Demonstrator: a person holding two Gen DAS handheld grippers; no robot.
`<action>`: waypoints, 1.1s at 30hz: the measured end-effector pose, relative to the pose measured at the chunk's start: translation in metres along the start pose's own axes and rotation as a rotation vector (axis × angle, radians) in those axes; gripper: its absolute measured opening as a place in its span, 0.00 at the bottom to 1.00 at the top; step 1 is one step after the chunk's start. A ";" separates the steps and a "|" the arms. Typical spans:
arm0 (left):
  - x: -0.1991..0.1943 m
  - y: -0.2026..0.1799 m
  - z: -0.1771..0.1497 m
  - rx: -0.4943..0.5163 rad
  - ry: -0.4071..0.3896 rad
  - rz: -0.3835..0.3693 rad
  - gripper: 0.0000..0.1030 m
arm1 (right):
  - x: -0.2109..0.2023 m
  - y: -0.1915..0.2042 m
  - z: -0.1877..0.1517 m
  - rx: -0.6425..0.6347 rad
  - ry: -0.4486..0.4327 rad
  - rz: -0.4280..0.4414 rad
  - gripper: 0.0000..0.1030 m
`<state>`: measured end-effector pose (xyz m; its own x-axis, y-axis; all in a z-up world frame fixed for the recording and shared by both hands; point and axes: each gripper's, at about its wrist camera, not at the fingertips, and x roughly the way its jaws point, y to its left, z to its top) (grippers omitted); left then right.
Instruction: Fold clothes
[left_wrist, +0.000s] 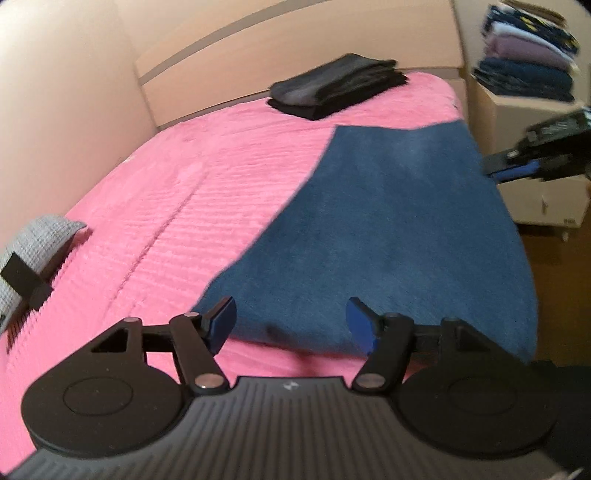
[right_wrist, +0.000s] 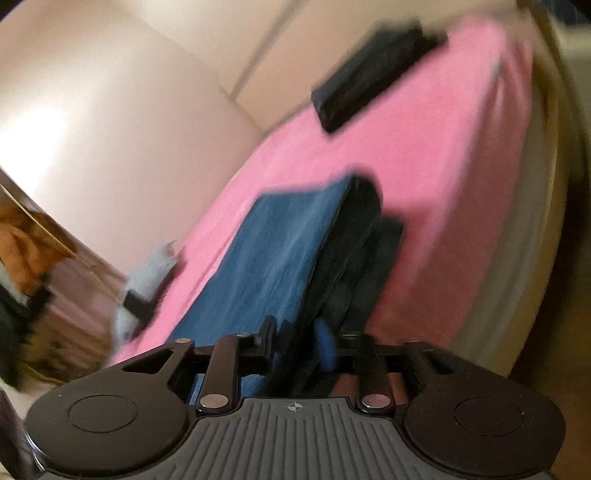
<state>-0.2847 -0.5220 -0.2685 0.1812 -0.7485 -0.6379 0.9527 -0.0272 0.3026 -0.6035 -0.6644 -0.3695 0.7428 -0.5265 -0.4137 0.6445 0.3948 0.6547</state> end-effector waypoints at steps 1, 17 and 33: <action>0.005 0.004 0.004 -0.015 -0.003 -0.006 0.58 | -0.006 0.006 0.004 -0.046 -0.043 -0.029 0.52; 0.073 0.031 0.006 -0.185 0.096 -0.053 0.53 | 0.091 -0.007 0.065 -0.268 0.153 -0.043 0.48; 0.005 -0.056 -0.028 -0.065 0.068 -0.150 0.52 | 0.006 -0.042 0.003 0.175 0.097 0.030 0.62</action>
<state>-0.3299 -0.5057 -0.3083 0.0497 -0.6929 -0.7193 0.9836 -0.0910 0.1555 -0.6266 -0.6863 -0.3975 0.7808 -0.4378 -0.4458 0.5866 0.2677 0.7644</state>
